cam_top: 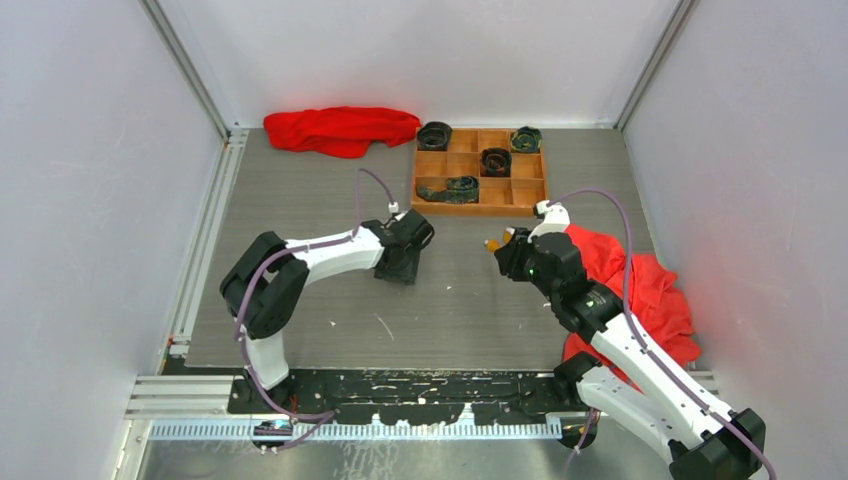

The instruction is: Install the water faucets

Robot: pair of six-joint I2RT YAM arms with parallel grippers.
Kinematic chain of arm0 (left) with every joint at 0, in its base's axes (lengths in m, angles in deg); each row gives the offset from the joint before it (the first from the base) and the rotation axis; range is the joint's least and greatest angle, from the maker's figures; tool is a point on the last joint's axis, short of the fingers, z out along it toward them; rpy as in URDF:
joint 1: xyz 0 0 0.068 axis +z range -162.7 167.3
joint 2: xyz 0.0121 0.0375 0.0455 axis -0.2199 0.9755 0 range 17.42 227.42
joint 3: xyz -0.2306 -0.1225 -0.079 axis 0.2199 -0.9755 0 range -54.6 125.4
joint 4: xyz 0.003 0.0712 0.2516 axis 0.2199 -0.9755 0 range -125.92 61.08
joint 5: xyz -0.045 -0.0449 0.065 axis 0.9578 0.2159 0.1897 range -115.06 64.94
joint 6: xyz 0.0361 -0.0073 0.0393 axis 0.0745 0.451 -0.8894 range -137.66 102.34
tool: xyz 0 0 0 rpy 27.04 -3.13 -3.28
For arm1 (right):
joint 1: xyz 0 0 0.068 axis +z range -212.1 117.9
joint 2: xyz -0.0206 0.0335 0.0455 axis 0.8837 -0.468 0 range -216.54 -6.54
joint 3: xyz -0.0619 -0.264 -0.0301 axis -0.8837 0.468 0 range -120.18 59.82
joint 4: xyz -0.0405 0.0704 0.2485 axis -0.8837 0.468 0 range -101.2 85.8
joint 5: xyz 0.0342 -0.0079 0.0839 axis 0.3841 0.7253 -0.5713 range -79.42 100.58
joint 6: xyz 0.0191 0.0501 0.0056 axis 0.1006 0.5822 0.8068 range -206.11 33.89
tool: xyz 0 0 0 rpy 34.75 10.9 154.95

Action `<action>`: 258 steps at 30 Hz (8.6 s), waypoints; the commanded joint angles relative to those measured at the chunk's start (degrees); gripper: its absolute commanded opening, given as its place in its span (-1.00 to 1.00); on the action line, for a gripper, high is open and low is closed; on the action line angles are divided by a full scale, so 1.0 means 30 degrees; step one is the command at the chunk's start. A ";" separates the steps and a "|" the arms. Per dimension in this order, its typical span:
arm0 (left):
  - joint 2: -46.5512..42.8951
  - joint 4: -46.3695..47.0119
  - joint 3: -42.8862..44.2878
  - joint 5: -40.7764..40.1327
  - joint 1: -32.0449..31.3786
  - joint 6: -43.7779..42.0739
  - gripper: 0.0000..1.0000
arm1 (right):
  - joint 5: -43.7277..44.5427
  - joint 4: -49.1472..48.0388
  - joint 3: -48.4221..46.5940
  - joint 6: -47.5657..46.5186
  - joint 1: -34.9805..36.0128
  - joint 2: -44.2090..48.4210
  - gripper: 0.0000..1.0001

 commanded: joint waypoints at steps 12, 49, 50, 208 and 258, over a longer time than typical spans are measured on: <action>0.0378 0.1503 -0.0174 0.0413 0.1666 -0.2999 0.03 | -0.0702 -0.1275 -0.0984 -0.0044 -0.0038 -0.0666 -0.99; -0.4819 1.9825 -0.8362 2.2651 0.5590 1.0170 -1.00 | -0.1773 -0.2895 0.1661 0.1036 -0.0038 -0.2058 -0.99; -0.4713 2.0533 -0.8580 2.2696 0.5634 1.0864 -1.00 | -0.2459 -0.3732 0.2204 0.1296 -0.0071 -0.2148 -0.99; -1.1859 2.0335 -0.9597 0.1229 -0.1972 0.2622 -0.57 | -1.0343 -0.4950 -0.2195 2.4578 -0.1986 -0.7209 -0.99; -1.1690 -0.5259 0.0146 0.2397 0.3646 -0.5665 -1.00 | -0.3921 -1.4306 0.4023 -0.5089 0.3220 -0.1697 0.86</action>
